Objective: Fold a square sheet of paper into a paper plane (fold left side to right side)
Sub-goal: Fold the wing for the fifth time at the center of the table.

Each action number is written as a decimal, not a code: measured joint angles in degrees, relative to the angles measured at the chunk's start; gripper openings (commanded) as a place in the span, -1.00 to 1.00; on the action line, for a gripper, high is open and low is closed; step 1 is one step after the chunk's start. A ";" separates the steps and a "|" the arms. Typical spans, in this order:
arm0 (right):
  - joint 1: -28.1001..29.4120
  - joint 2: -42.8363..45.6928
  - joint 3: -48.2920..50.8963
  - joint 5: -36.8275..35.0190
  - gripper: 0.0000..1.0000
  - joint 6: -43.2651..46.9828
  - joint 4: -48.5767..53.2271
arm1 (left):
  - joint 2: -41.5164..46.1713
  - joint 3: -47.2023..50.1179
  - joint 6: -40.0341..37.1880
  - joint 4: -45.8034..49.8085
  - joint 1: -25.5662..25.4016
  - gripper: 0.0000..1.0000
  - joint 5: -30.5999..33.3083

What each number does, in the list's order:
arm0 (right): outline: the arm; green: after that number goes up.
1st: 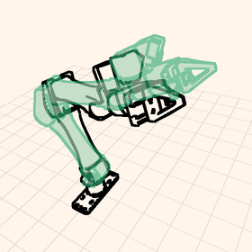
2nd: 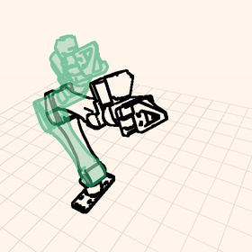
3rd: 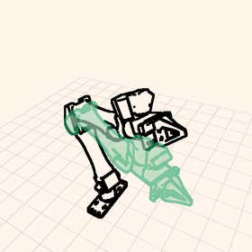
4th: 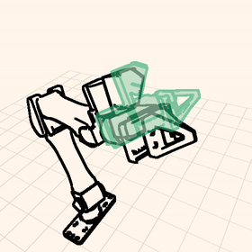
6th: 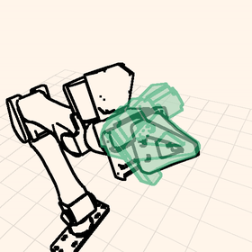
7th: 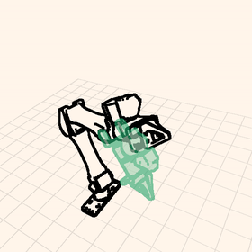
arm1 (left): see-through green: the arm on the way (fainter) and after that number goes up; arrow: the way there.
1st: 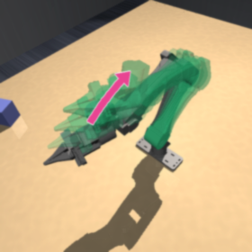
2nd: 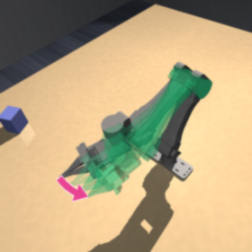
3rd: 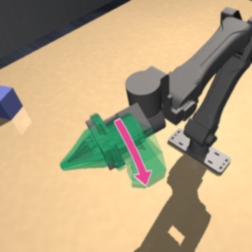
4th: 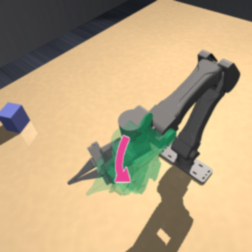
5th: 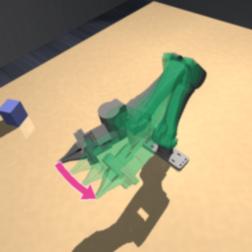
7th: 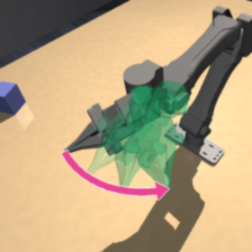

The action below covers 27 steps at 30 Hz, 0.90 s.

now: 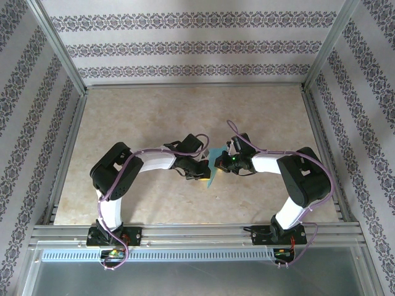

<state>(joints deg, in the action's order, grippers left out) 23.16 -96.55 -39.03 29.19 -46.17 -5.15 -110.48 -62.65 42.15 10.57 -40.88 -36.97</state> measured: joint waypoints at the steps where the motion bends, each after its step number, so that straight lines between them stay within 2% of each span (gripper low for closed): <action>1: 0.00 0.02 0.00 -0.02 -1.00 0.04 0.00 | -0.20 -0.09 -0.17 0.35 -0.02 -1.00 0.20; 10: 0.37 0.63 -0.59 -1.27 -1.00 0.07 1.51 | -0.44 -2.08 -2.19 4.15 -1.62 -1.00 4.79; 21: 0.37 9.62 0.70 -3.72 -1.00 -0.59 5.16 | -0.55 -5.09 -3.21 9.05 -4.33 -1.00 11.87; 27: 2.29 9.09 3.08 -3.65 -1.00 -3.02 4.26 | -0.92 -6.27 -3.85 10.71 -4.92 -1.00 13.51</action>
<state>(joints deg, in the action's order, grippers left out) 25.45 -87.46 -35.94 25.54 -49.19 -0.89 -111.39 -68.93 38.30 21.28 -45.80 -23.46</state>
